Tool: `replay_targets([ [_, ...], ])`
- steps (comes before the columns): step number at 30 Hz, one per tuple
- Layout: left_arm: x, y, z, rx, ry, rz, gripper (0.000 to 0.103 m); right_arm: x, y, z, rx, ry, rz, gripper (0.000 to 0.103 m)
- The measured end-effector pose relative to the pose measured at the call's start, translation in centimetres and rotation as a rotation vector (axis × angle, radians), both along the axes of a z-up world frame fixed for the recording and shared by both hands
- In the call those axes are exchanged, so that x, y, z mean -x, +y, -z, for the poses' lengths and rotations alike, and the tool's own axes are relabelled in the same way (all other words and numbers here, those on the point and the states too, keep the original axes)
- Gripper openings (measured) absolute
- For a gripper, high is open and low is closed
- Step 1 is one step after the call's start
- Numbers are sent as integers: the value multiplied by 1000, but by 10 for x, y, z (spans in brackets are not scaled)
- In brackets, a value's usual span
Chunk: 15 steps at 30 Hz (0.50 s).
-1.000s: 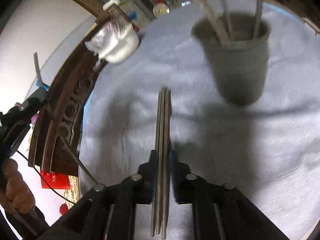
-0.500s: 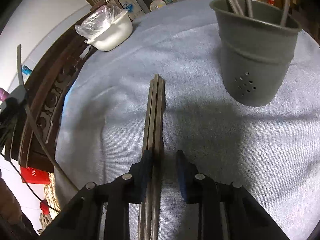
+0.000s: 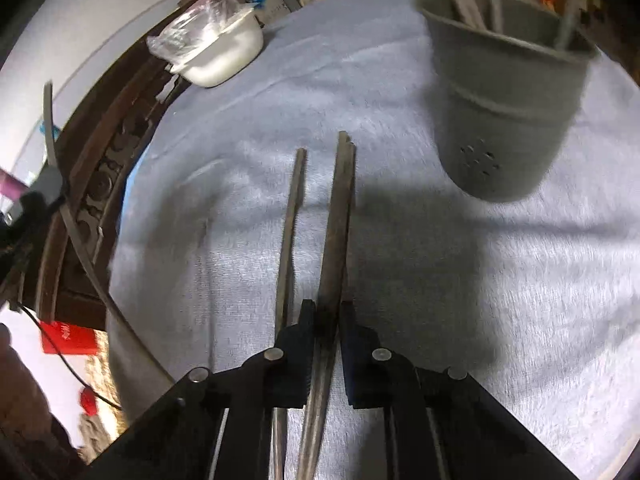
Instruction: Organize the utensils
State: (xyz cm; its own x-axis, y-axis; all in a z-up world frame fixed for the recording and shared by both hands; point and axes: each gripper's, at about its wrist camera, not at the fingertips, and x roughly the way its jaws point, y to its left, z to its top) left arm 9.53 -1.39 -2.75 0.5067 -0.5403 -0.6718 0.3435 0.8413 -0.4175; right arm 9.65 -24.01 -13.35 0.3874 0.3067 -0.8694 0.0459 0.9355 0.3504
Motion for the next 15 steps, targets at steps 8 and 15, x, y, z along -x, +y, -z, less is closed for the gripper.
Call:
replay_targets([
  [8, 0, -2, 4, 7, 16, 11, 5, 0, -21, -1, -60, 13, 62, 13],
  [15, -2, -3, 8, -3, 26, 14, 5, -7, -28, 1, -102, 11, 96, 13],
])
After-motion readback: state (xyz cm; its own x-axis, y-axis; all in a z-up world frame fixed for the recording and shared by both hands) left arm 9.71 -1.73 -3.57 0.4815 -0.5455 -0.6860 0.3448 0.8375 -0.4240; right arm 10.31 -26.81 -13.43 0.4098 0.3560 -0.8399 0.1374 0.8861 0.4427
